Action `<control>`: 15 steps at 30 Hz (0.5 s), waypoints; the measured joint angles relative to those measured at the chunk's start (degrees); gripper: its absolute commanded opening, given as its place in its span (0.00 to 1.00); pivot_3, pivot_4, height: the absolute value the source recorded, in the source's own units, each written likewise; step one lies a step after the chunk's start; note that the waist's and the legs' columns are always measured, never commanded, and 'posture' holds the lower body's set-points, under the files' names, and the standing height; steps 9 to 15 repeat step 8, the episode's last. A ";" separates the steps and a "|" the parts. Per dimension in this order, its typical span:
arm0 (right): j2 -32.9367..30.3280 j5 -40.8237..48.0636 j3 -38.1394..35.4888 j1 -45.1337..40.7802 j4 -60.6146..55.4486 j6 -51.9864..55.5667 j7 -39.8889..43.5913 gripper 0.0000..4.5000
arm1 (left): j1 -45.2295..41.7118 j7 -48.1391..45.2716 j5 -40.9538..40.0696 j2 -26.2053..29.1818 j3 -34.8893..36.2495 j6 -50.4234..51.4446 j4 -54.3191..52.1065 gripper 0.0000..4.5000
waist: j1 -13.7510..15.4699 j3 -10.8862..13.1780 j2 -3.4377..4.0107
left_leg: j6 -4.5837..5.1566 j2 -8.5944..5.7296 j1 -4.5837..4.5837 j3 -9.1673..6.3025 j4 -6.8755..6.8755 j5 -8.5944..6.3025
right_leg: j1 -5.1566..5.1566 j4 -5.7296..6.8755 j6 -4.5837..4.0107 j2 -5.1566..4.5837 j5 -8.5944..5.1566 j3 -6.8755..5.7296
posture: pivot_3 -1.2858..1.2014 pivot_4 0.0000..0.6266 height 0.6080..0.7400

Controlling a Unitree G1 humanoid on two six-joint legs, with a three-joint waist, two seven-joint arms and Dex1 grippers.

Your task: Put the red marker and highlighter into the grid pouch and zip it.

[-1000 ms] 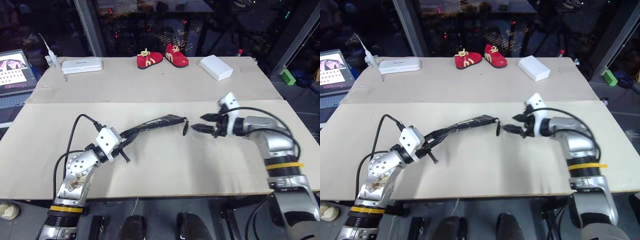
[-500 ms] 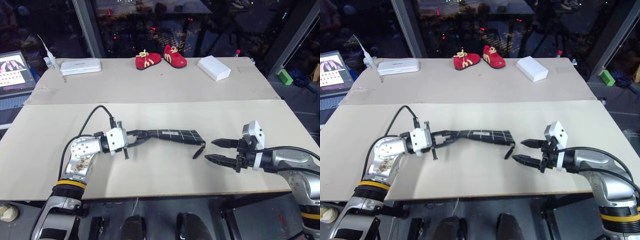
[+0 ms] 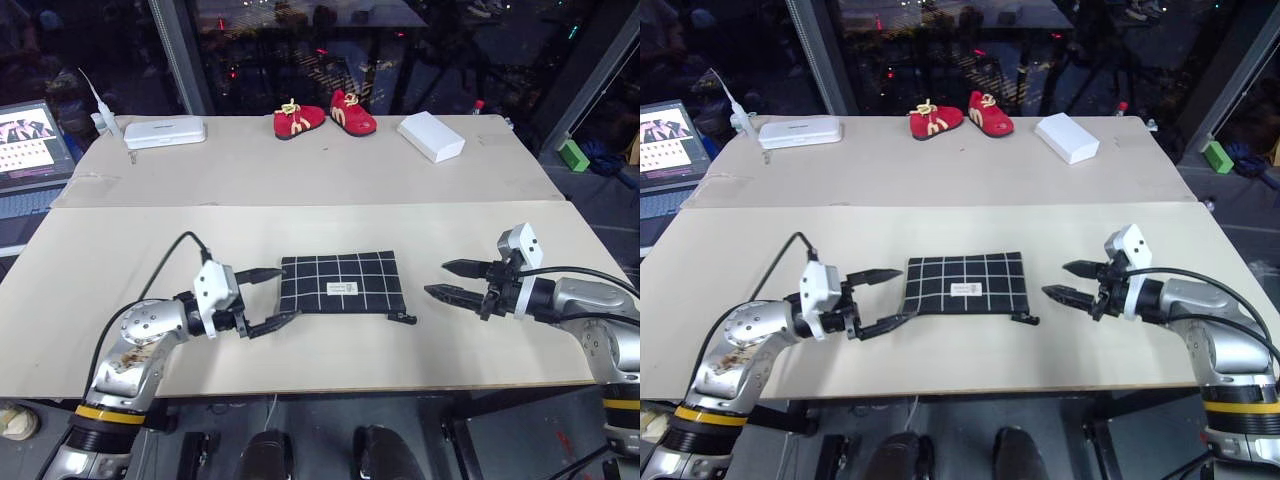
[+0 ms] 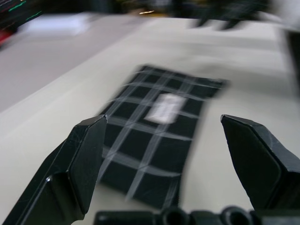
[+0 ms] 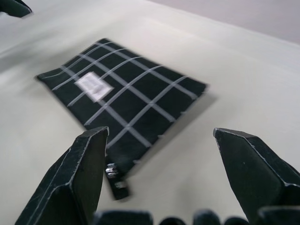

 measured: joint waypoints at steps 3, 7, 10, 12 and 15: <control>0.78 -0.62 -0.27 -0.33 3.73 -1.15 -0.65 0.89 | 3.00 8.35 -2.03 -0.85 7.70 6.13 -1.29 0.93 | -0.02 0.00 0.00 | 0.00 -0.01 -0.03 0.03 -0.02 0.00 | -0.04 0.01 -0.28 -0.01 0.16 0.01 | 0.52 0.24 1.00; 2.49 -1.46 -0.42 0.58 6.47 -2.37 -1.65 0.89 | 6.67 13.22 -2.82 -2.53 12.69 7.95 -1.15 0.93 | 0.08 0.00 0.00 | 0.00 -0.04 -0.06 0.03 -0.02 -0.01 | -0.03 -0.03 -0.29 -0.05 0.17 -0.02 | 0.52 0.24 1.00; 3.22 -1.89 -0.40 0.55 6.98 -2.71 -2.14 0.89 | 7.21 13.84 -2.81 -2.77 13.32 7.88 -1.07 0.93 | 0.12 0.00 0.00 | 0.00 -0.05 -0.05 0.04 -0.02 -0.01 | -0.02 -0.03 -0.30 -0.05 0.18 -0.02 | 0.52 0.24 1.00; 3.22 -1.89 -0.40 0.55 6.98 -2.71 -2.14 0.89 | 7.21 13.84 -2.81 -2.77 13.32 7.88 -1.07 0.93 | 0.12 0.00 0.00 | 0.00 -0.05 -0.05 0.04 -0.02 -0.01 | -0.02 -0.03 -0.30 -0.05 0.18 -0.02 | 0.52 0.24 1.00; 3.22 -1.89 -0.40 0.55 6.98 -2.71 -2.14 0.89 | 7.21 13.84 -2.81 -2.77 13.32 7.88 -1.07 0.93 | 0.12 0.00 0.00 | 0.00 -0.05 -0.05 0.04 -0.02 -0.01 | -0.02 -0.03 -0.30 -0.05 0.18 -0.02 | 0.52 0.24 1.00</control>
